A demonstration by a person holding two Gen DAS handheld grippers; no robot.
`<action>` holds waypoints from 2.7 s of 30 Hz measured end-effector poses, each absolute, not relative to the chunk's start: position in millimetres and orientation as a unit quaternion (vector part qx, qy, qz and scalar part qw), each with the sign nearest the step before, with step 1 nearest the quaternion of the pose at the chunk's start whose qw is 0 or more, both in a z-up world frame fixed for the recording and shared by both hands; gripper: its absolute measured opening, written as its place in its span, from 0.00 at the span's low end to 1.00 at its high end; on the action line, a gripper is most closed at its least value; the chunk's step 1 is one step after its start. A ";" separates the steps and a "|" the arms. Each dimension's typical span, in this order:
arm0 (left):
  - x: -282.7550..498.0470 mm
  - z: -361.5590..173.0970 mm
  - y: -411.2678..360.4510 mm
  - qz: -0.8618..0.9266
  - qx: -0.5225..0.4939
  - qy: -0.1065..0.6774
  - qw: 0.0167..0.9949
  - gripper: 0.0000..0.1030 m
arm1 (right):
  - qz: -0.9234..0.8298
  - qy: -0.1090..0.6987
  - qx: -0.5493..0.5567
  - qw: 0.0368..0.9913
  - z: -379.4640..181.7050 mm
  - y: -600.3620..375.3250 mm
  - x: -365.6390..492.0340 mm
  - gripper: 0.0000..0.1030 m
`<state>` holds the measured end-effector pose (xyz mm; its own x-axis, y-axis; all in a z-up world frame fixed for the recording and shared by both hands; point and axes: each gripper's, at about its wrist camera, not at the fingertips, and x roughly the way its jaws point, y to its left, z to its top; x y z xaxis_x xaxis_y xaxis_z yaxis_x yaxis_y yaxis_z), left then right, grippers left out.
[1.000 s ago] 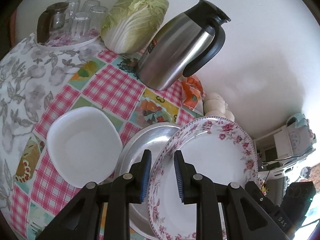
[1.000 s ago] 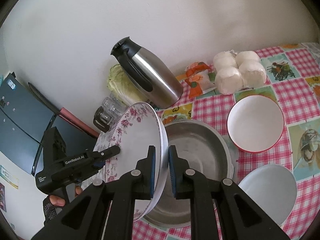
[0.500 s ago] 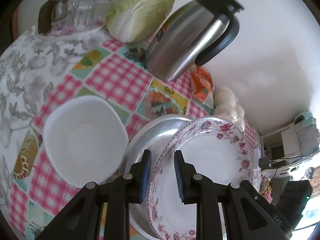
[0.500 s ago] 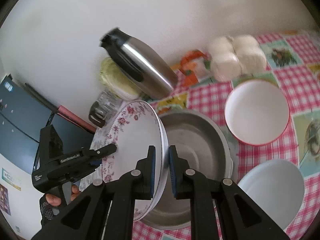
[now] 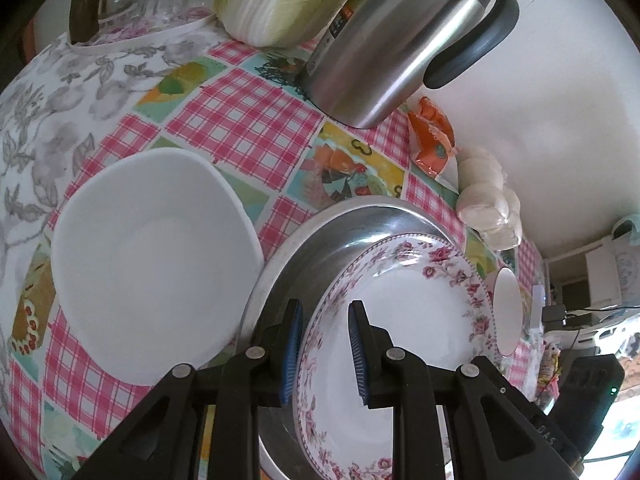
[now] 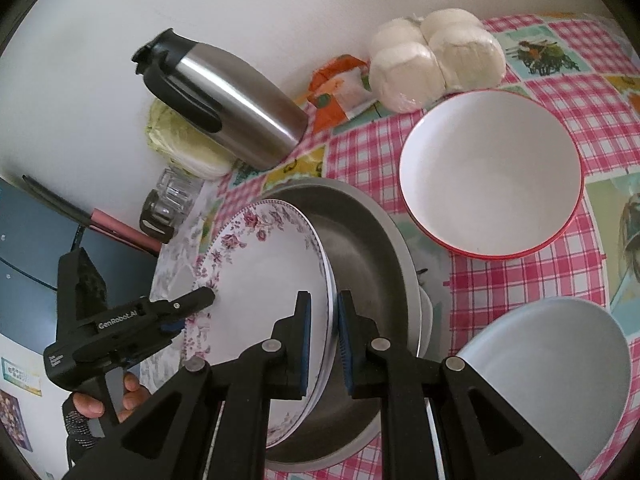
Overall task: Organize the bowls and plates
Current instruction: 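Carry the floral plate with both grippers over the steel basin, then lower the floral plate into the steel basin with both grippers, then open both grippers to release the floral plate in the basin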
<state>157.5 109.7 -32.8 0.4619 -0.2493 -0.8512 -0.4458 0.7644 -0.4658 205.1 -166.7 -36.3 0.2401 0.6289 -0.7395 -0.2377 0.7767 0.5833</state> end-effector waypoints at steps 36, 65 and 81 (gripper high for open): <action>172.6 -37.1 93.2 0.100 -0.254 0.547 0.791 0.27 | 0.233 0.556 0.059 0.796 -47.2 -139.8 206.6 0.14; 164.3 22.6 67.7 0.200 -0.136 0.536 0.808 0.62 | 0.253 0.511 0.001 0.822 1.4 -147.8 181.9 0.34; 146.8 22.0 63.0 0.246 -0.190 0.523 0.794 0.77 | 0.284 0.503 0.030 0.816 5.5 -181.1 177.6 0.40</action>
